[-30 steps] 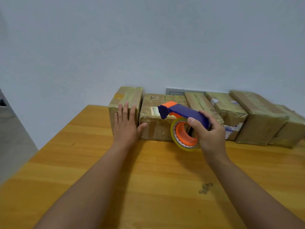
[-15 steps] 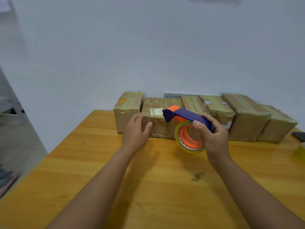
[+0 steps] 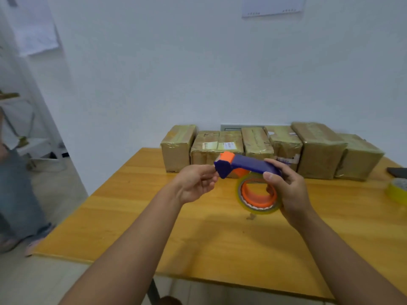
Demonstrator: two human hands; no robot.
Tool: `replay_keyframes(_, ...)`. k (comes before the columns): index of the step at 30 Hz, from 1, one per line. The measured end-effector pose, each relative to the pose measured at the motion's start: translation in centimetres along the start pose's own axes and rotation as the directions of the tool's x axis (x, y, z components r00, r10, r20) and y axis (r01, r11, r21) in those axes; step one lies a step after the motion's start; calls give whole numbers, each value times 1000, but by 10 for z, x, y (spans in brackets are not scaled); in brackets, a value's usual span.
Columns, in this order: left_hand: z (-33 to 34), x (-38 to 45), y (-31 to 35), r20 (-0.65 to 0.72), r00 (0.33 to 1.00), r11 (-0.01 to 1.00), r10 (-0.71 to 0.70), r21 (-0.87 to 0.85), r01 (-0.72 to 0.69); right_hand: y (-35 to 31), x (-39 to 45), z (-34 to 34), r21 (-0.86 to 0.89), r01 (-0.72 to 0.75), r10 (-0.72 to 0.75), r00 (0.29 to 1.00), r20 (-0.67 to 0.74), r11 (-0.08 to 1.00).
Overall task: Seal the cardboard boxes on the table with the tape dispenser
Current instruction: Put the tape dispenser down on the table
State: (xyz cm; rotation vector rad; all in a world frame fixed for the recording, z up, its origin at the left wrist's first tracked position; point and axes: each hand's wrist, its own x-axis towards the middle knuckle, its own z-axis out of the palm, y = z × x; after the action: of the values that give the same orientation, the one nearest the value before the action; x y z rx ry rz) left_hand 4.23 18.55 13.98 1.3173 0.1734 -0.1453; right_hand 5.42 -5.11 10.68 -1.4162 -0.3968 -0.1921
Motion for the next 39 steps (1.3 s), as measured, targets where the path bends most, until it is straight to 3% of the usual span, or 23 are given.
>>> replay_keyframes(2, 4, -4, 0, -31, 998, 984, 53, 171, -47, -3, -6, -9, -65, 11, -8, 999, 51, 998)
replay_keyframes(5, 6, -8, -2, -80, 980, 878, 184, 461, -127, -4, -16, -23, -180, 22, 2, 991, 133, 983)
replay_keyframes(8, -16, -4, 1, -198, 915, 801, 352, 570, -184, -2, -24, -55, -257, -10, 33, 996, 86, 966)
replay_keyframes(10, -30, -2, 3, -223, 861, 677, 457, 715, -174, 0, -27, -75, -343, -44, 73, 995, 72, 938)
replay_keyframes(13, -10, 2, 3, -115, 800, 393, 589, 906, -159, 8, -28, -76, -527, -20, 86, 991, 100, 849)
replay_keyframes(17, 38, 2, 6, 24, 677, 155, 735, 967, -203, 20, -30, -55, -673, 112, -29, 991, 134, 731)
replay_keyframes(22, 60, -2, -3, 189, 610, -128, 769, 981, -143, 21, -33, -38, -644, 87, -14, 993, 117, 760)
replay_keyframes(26, 68, -6, -25, 398, 488, -364, 777, 916, -167, 31, -32, -22, -525, -105, 125, 992, 4, 845)
replay_keyframes(29, 78, -3, -51, 483, 517, -475, 707, 865, -158, 40, -27, -7, -412, -261, 245, 965, -91, 873)
replay_keyframes(34, 87, -6, -79, 426, 705, -449, 567, 877, -169, 45, -27, 5, -220, -431, 400, 900, -171, 875)
replay_keyframes(37, 86, -7, -83, 420, 718, -458, 554, 875, -159, 46, -26, 6, -182, -456, 424, 886, -187, 871)
replay_keyframes(39, 84, -8, -84, 415, 726, -446, 548, 879, -166, 46, -26, 6, -33, -480, 470, 868, -162, 876)
